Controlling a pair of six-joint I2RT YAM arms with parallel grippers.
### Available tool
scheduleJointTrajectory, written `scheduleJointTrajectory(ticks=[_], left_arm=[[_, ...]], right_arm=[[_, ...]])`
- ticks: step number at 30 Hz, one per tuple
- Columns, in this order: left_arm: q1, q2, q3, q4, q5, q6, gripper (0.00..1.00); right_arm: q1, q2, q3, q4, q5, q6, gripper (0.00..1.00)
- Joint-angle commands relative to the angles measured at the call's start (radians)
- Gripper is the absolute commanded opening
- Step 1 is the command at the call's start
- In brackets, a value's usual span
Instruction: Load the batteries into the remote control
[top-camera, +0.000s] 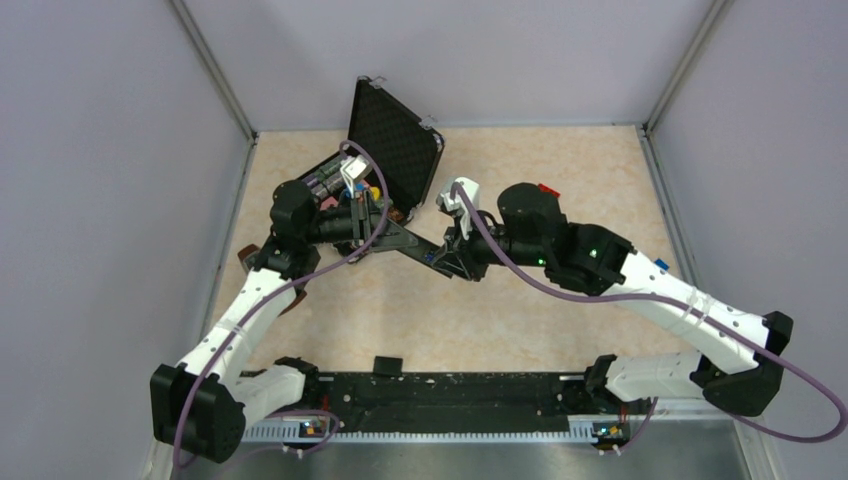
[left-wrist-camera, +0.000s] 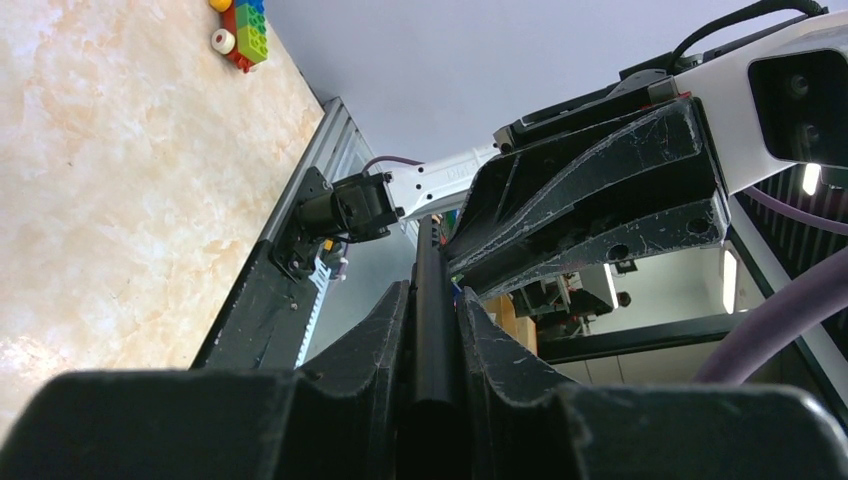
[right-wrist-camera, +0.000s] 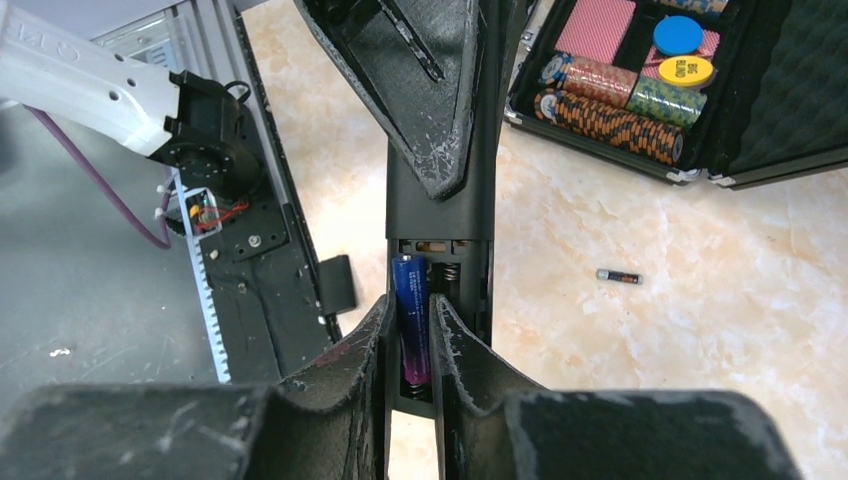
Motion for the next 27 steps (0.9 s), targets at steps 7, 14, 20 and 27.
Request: scheduleJointTrajectory(ticks=[7, 14, 20, 27], left_arm=[[-0.001, -0.003, 0.048, 0.040, 0.014, 0.040, 0.00], [-0.001, -0.002, 0.056, 0.023, 0.012, 0.055, 0.00], [-0.001, -0.026, 0.059, 0.020, -0.023, 0.058, 0.00], [-0.001, -0.061, 0.093, -0.073, -0.109, 0.115, 0.00]], right_arm=[[0.014, 0.028, 0.109, -0.034, 0.008, 0.016, 0.33], [0.014, 0.002, 0.162, -0.045, 0.032, 0.081, 0.54], [0.013, -0.046, 0.210, -0.040, 0.121, 0.257, 0.78], [0.013, -0.072, 0.199, -0.030, 0.282, 0.650, 0.86]])
